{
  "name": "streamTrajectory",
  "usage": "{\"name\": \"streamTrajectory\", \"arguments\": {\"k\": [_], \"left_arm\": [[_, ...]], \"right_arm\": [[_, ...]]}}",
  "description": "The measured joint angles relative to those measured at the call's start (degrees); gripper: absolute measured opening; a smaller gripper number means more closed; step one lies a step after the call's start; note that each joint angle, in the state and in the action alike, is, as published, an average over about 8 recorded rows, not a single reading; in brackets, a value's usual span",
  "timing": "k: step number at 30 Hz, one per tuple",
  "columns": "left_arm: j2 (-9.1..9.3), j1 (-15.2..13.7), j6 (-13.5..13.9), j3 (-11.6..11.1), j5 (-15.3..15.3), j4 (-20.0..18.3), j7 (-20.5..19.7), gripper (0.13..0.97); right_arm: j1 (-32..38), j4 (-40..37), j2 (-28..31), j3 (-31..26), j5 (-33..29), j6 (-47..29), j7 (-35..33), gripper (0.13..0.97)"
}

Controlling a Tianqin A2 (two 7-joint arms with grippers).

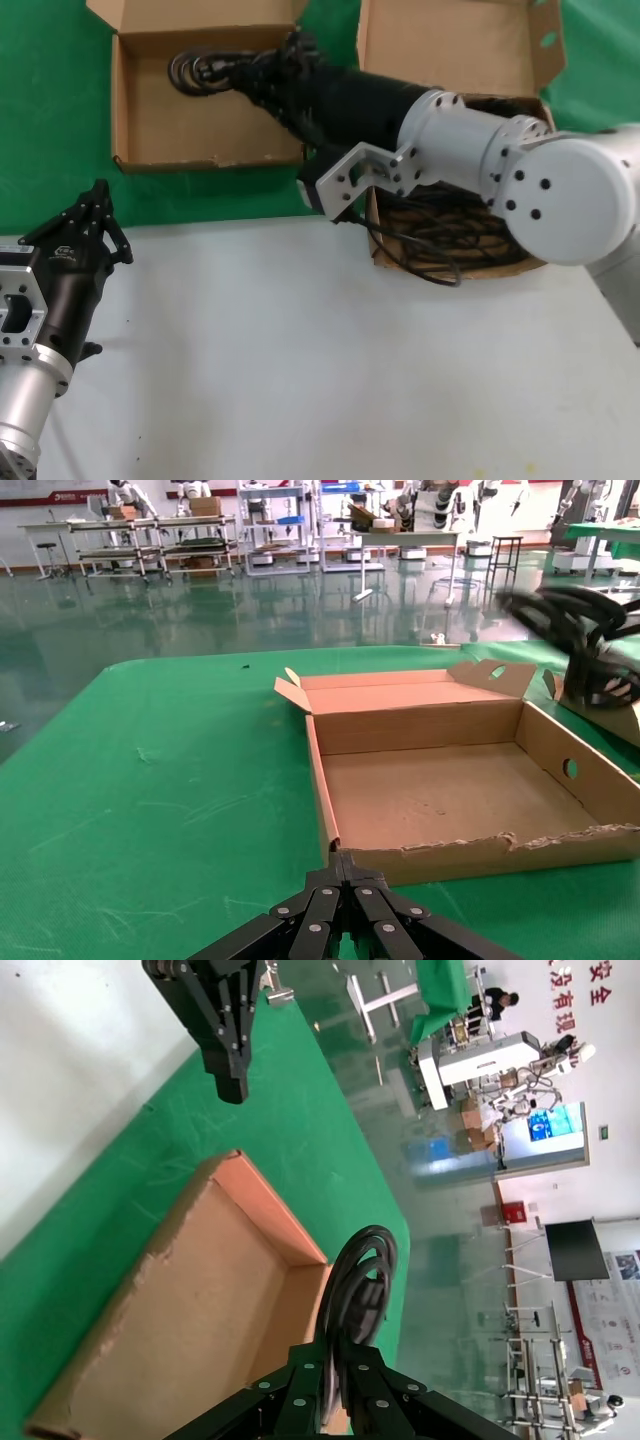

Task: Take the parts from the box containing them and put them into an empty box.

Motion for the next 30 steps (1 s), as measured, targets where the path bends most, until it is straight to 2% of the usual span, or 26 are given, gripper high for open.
{"name": "streamTrajectory", "arguments": {"k": [7, 15, 25, 30], "left_arm": [[0.00, 0.0, 0.0, 0.0, 0.0, 0.0, 0.0, 0.145], [0.00, 0.0, 0.0, 0.0, 0.0, 0.0, 0.0, 0.145], [0.00, 0.0, 0.0, 0.0, 0.0, 0.0, 0.0, 0.145], [0.00, 0.0, 0.0, 0.0, 0.0, 0.0, 0.0, 0.145]], "right_arm": [[-0.1, -4.1, -1.1, -1.4, 4.1, 3.0, -3.7, 0.178], [-0.2, -5.3, -1.3, -1.6, 6.0, 4.8, -5.1, 0.259], [-4.5, 3.6, -0.4, 5.4, 0.2, 5.5, 2.0, 0.406], [-8.8, 9.2, -0.3, 9.9, -3.6, 5.4, 5.8, 0.537]]}}
